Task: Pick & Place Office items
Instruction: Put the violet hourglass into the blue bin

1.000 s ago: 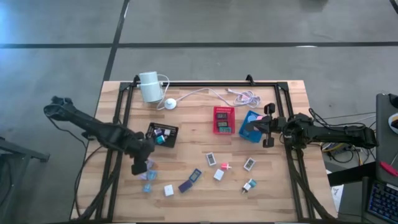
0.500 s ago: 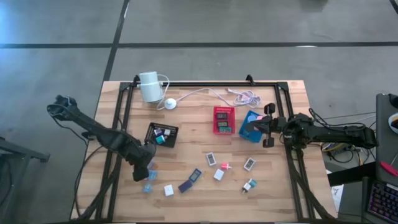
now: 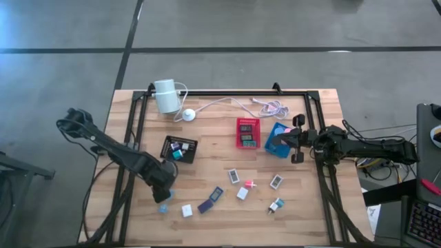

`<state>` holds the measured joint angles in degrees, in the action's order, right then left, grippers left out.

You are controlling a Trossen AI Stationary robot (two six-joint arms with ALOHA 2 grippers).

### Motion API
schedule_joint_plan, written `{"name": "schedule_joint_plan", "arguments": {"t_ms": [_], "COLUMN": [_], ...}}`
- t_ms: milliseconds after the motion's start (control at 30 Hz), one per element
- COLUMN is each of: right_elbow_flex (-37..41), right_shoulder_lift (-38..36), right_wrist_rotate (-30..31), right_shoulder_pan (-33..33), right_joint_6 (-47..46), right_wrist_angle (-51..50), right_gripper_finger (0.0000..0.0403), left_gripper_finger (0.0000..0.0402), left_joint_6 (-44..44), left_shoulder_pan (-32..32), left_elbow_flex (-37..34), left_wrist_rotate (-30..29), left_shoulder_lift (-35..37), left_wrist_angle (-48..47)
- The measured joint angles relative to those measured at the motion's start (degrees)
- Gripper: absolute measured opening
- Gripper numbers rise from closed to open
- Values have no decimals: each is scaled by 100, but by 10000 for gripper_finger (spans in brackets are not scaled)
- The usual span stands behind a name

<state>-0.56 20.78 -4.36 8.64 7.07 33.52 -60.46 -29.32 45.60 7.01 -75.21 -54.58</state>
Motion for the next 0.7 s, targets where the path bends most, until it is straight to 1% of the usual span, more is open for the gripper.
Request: {"name": "schedule_joint_plan", "arguments": {"t_ms": [100, 300, 400, 533, 700], "right_elbow_flex": [0, 0, 0, 0, 0], "right_shoulder_lift": [0, 0, 0, 0, 0], "right_wrist_rotate": [0, 0, 0, 0, 0], "right_shoulder_pan": [-2, -2, 0, -2, -2], "right_joint_6": [-4, 24, 26, 37, 40], "right_wrist_angle": [0, 0, 0, 0, 0], "right_gripper_finger": [8, 8, 8, 8, 8], "left_gripper_finger": [161, 257, 293, 317, 321], "left_joint_6": [56, 83, -4, -213, -475], "left_shoulder_pan": [0, 2, 2, 7, 119], "left_elbow_flex": [-2, 2, -26, -186, -536], "left_wrist_rotate": [10, 50, -78, -194, -438], "left_shoulder_lift": [-59, 72, 81, 76, 87], "left_wrist_angle": [68, 64, 56, 54, 204]}}
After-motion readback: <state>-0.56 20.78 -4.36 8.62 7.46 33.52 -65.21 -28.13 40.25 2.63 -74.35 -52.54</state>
